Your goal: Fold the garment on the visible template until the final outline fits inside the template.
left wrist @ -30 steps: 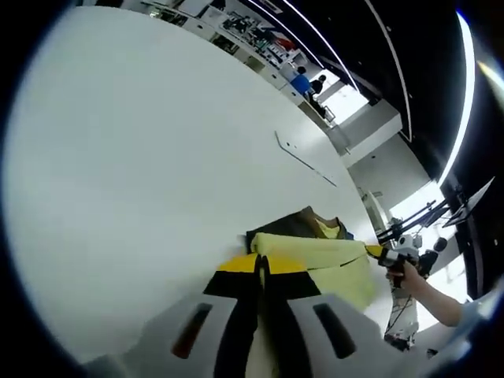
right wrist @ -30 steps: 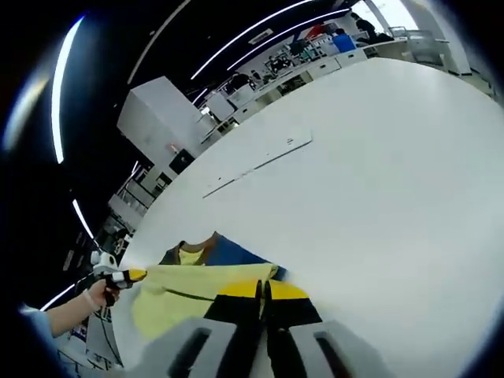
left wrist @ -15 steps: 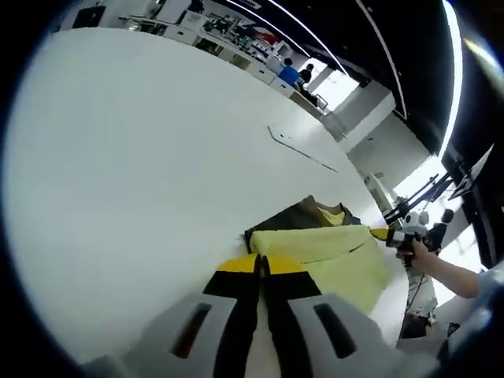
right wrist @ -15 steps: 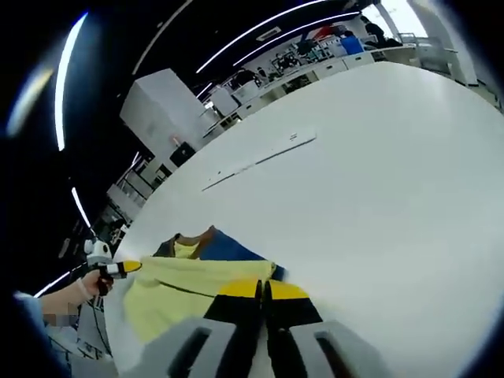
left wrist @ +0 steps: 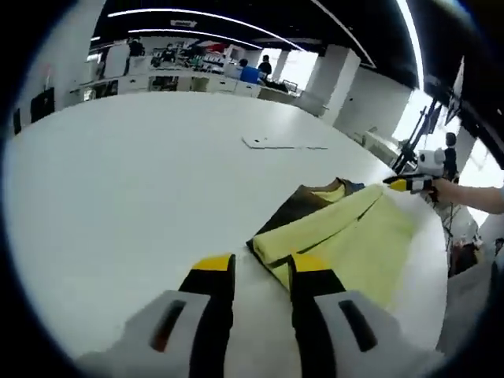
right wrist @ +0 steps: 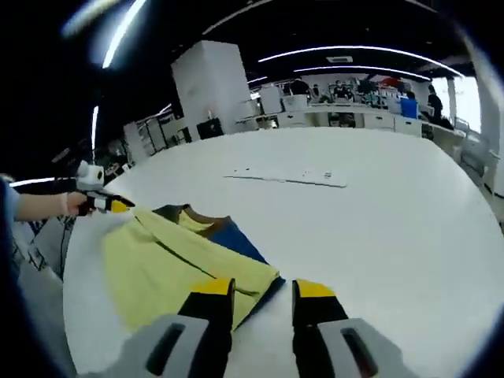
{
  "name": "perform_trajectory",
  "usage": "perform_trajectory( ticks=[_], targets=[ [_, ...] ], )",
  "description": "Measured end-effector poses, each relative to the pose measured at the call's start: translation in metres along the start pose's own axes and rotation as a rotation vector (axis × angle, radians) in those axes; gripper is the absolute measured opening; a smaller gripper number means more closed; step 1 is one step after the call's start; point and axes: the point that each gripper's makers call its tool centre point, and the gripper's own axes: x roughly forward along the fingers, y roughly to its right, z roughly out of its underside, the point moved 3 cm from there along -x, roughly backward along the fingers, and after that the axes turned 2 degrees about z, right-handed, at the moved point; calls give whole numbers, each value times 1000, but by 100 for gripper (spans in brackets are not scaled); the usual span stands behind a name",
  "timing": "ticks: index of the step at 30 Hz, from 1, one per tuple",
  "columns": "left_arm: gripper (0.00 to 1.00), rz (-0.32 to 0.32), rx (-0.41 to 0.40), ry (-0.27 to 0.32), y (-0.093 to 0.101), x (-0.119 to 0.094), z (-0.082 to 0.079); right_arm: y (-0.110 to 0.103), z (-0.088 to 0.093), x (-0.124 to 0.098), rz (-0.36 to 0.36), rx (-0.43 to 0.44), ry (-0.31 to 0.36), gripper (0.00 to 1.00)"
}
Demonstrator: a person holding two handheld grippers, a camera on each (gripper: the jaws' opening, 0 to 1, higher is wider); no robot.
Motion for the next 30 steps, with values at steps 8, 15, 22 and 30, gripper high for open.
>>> perform_trajectory(
  ticks=[8,15,22,30],
  targets=[
    [30,-93,348,-61,2,7,-7,0,3,5,54,-278,-51,39],
    [32,-91,479,-124,7,19,2,2,13,20,73,-414,-105,37],
    [30,-107,459,-120,7,27,0,3,10,30,83,-408,-100,36],
    [27,-147,336,-60,-3,31,-17,17,-9,38,126,-385,-70,36]
  ],
)
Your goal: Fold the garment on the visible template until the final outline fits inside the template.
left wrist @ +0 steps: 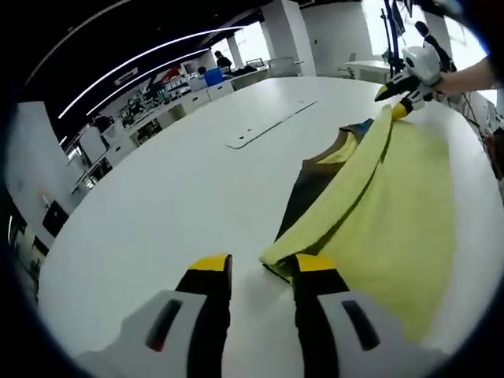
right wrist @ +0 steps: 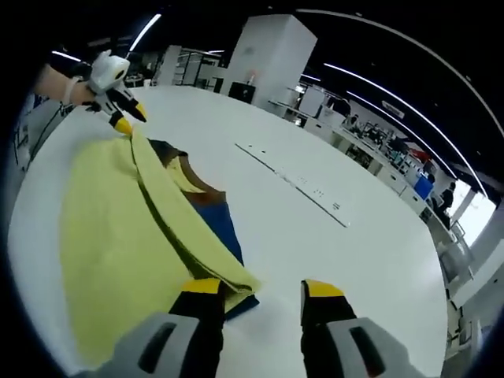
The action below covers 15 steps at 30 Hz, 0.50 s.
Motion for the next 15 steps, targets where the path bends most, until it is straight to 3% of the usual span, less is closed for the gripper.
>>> perform_trajectory(
  ticks=[8,15],
  targets=[
    [24,-42,-80,20,-15,4,-7,13,-9,10,39,52,5,34],
    [24,-58,-142,23,-17,4,-5,16,-10,16,49,84,-6,32]
  ],
)
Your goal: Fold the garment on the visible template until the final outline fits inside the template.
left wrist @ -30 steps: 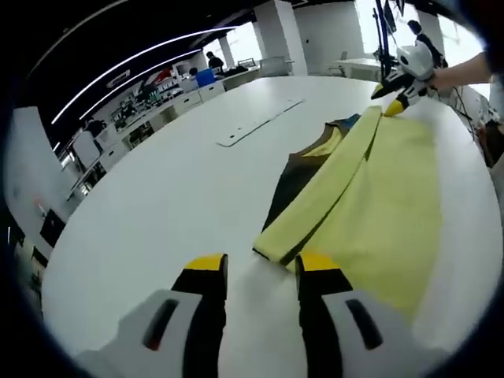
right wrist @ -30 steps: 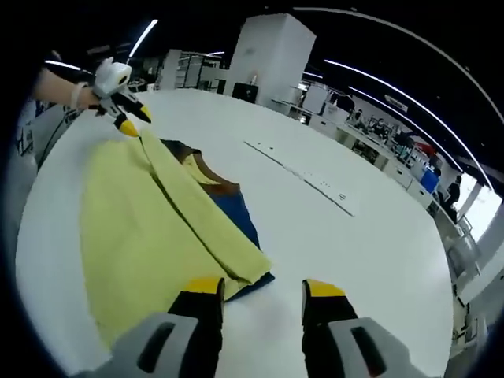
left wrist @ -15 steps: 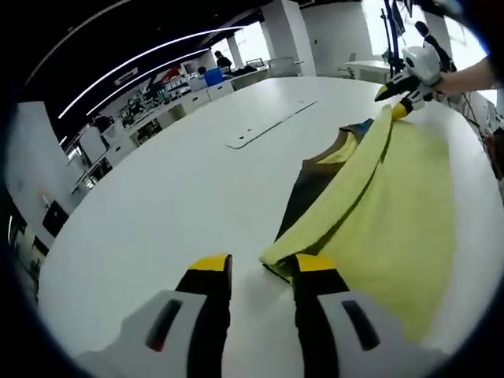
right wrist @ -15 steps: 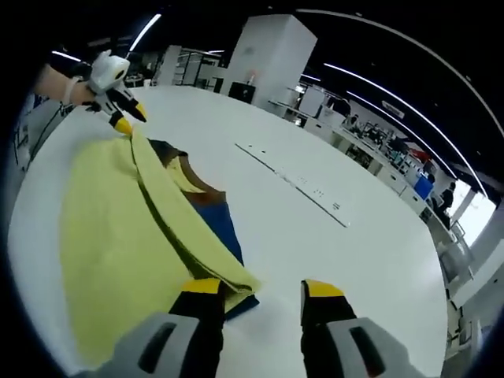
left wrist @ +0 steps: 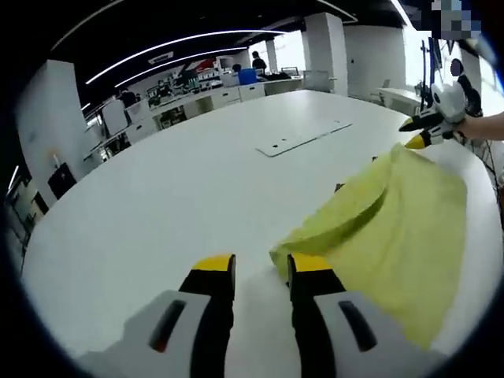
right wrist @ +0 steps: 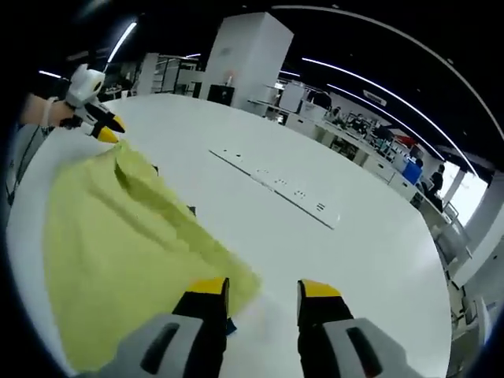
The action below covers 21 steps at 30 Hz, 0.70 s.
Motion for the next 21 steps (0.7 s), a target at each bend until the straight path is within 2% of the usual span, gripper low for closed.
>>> perform_trajectory(
  ticks=[6,10,11,13,15,17,21],
  targets=[
    [26,21,-11,2,3,0,1,-7,2,-2,-23,16,-5,33],
    [34,80,-27,32,9,-4,-3,-11,1,-7,-45,20,9,36],
    [37,100,-43,43,12,-5,-4,-13,-2,-9,-61,44,35,37],
    [43,130,-55,53,16,-9,-5,-15,-1,-14,-79,115,42,38],
    [47,164,-84,78,21,-13,-6,-10,3,-15,-87,142,52,39],
    [49,180,-98,82,23,-18,-5,-12,4,-21,-99,205,63,41],
    [55,219,-105,90,31,-28,-3,-13,7,-36,-118,225,77,45]
  ],
)
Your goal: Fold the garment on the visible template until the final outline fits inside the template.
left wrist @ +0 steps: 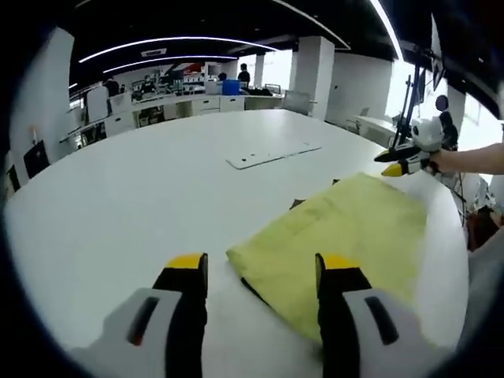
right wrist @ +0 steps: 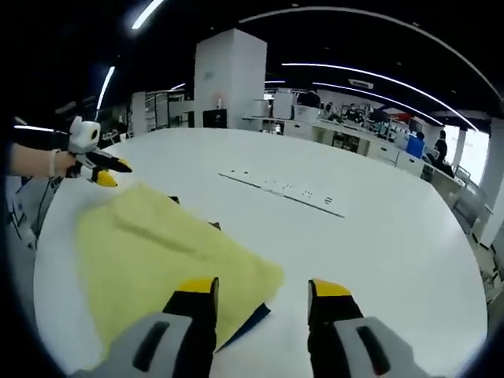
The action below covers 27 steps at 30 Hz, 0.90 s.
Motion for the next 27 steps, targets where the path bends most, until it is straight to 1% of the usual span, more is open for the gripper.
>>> perform_trajectory(
  ticks=[1,4,7,11,13,15,17,20,25,27],
  targets=[
    [56,9,-1,0,2,-2,1,-3,1,-4,-16,12,3,46],
    [61,30,-1,-3,7,-9,5,-8,5,-15,-25,7,-5,47],
    [61,51,-15,-5,13,-18,9,-14,6,-26,-35,18,1,47],
    [59,67,-30,-4,19,-27,14,-25,9,-38,-47,39,7,47],
    [58,75,-44,11,23,-32,14,-31,11,-44,-56,44,10,46],
    [58,83,-45,10,28,-38,18,-38,12,-51,-71,57,19,46],
    [59,115,-22,-13,36,-42,25,-46,14,-58,-101,104,29,47],
    [59,139,-37,-20,43,-48,35,-50,21,-66,-100,92,27,46],
    [58,163,-47,-26,54,-58,49,-62,31,-78,-135,132,17,46],
    [57,174,-60,-27,57,-62,54,-68,38,-82,-147,124,1,46]
  ],
)
